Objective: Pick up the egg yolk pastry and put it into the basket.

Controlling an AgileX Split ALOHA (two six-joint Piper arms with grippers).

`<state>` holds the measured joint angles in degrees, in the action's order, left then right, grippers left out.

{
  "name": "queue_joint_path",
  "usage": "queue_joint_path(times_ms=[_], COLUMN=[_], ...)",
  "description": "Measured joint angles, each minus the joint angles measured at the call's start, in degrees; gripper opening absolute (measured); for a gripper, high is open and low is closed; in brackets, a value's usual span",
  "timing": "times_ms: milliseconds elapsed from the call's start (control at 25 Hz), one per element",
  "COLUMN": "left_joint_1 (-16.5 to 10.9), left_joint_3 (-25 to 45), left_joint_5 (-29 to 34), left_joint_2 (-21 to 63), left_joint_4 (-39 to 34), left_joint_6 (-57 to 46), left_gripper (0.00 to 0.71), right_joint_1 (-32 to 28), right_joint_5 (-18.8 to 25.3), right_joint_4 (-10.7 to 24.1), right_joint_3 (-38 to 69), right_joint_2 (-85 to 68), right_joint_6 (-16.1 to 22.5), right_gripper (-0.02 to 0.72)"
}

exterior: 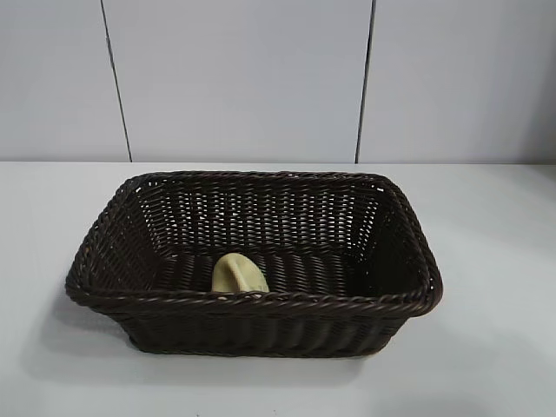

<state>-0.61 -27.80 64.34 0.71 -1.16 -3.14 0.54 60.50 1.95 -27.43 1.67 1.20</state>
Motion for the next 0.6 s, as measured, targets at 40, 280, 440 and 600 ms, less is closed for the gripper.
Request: queue_joint_path(times_ms=[40, 280, 440, 600], left_joint_1=[0.0, 0.0, 0.0, 0.0], left_joint_3=[0.0, 0.0, 0.0, 0.0], left_joint_5=[0.0, 0.0, 0.0, 0.0], left_joint_2=[0.0, 0.0, 0.0, 0.0], left_joint_4=[0.0, 0.0, 0.0, 0.0], left_joint_6=[0.0, 0.0, 0.0, 0.0], left_gripper=[0.605, 0.605, 0.605, 0.605], right_joint_1=[0.0, 0.0, 0.0, 0.0], right_joint_5=[0.1, 1.0, 1.1, 1.1], right_joint_4=[0.0, -0.3, -0.5, -0.5], right_joint_3=[0.0, -0.1, -0.1, -0.1], right_joint_2=[-1.5, -2.6, -2.6, -2.6], right_joint_6=[0.0, 0.0, 0.0, 0.0], right_gripper=[0.538, 0.538, 0.538, 0.538])
